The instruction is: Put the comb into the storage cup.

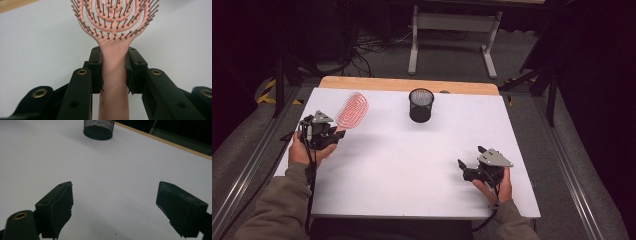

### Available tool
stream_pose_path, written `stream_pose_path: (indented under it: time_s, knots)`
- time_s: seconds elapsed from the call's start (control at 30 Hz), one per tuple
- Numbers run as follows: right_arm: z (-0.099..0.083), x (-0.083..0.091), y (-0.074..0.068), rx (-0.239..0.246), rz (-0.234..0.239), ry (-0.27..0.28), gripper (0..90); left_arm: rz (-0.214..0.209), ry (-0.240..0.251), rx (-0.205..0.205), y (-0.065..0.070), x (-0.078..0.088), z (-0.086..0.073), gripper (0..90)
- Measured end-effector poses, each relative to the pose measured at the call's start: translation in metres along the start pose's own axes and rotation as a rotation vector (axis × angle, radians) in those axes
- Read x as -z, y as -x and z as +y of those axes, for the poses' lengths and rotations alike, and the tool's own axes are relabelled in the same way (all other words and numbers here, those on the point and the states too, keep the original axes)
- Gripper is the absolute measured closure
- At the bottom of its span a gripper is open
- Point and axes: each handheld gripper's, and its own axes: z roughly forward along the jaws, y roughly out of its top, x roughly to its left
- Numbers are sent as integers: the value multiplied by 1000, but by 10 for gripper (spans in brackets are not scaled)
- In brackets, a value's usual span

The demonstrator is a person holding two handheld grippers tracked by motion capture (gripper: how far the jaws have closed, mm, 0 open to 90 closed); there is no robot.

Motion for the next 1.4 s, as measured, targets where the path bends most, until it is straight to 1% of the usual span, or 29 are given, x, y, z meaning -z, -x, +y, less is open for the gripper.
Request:
stream_pose_path:
  time_s: [0.03,0.07,0.1,0.2,0.3,0.33,0.37,0.4,0.5,0.53,0.57,0.63,0.73,0.77,0.8,0.83,0.87,0.9,1.0,1.07,1.1,1.13,1.17,1.2,1.23,1.27,1.3,1.33,1.4]
  knots:
    - [0,0,0,0,0,0,147,0,0,0,0,0,0,700]
    - [0,0,0,-1,-1,1,147,-2,21,-2,1,0,-1,700]
    - [0,0,0,-4,-1,1,148,-11,28,-4,0,0,-1,700]
    - [-1,-1,0,-6,-3,2,147,-19,68,1,1,-1,-3,701]
    - [-1,-1,1,-11,-7,3,147,-39,94,-14,4,-2,-3,701]
    - [-1,-2,1,-13,-11,5,146,-41,125,-23,6,-3,-3,700]
    - [-1,-2,1,-13,-11,5,146,-41,125,-23,6,-3,-3,701]
    - [-1,-2,2,-13,-13,5,146,-55,143,-28,7,-4,-2,701]
    - [0,-3,2,-10,-23,7,146,-57,162,-64,11,-6,1,700]
    - [0,-4,2,-7,-28,7,146,-62,179,-76,13,-7,3,700]
    - [1,-4,2,-5,-32,8,146,-62,179,-76,13,-7,3,700]
    - [1,-4,2,-3,-32,14,147,-80,203,-79,16,-8,4,700]
    - [4,-4,1,3,-36,20,147,-92,226,-82,20,-7,5,701]
    - [7,-3,0,-4,-29,34,146,-98,240,-85,21,-6,4,701]
    - [7,-3,0,-4,-29,34,146,-99,250,-87,23,-5,4,701]
    - [11,-3,0,-15,-22,50,147,-100,266,-90,27,-2,3,701]
    - [11,-3,0,-15,-22,50,147,-100,266,-90,27,-2,3,701]
    - [13,-2,-1,-23,-15,57,146,-102,276,-97,29,-1,3,701]
    - [22,-1,-3,-32,6,88,143,-102,294,-101,33,1,3,700]
    - [27,-2,-3,-38,24,107,142,-112,302,-94,34,1,2,700]
    - [31,-3,-4,-37,35,116,141,-109,308,-94,35,1,2,700]
    - [38,-5,-5,-54,60,137,139,-115,321,-97,35,2,2,701]
    - [38,-5,-5,-54,60,137,139,-115,321,-97,35,2,2,701]
    - [42,-6,-6,-57,72,146,138,-115,323,-95,36,2,2,701]
    - [53,-9,-9,-58,95,157,133,-116,333,-97,37,2,2,700]
    - [53,-9,-9,-58,95,157,133,-122,337,-91,38,2,2,700]
    - [57,-10,-11,-57,104,162,133,-123,340,-97,40,2,2,700]
    - [64,-12,-14,-59,125,183,134,-125,342,-98,41,2,2,700]
    - [71,-14,-17,-65,146,199,133,-131,348,-102,44,2,2,700]
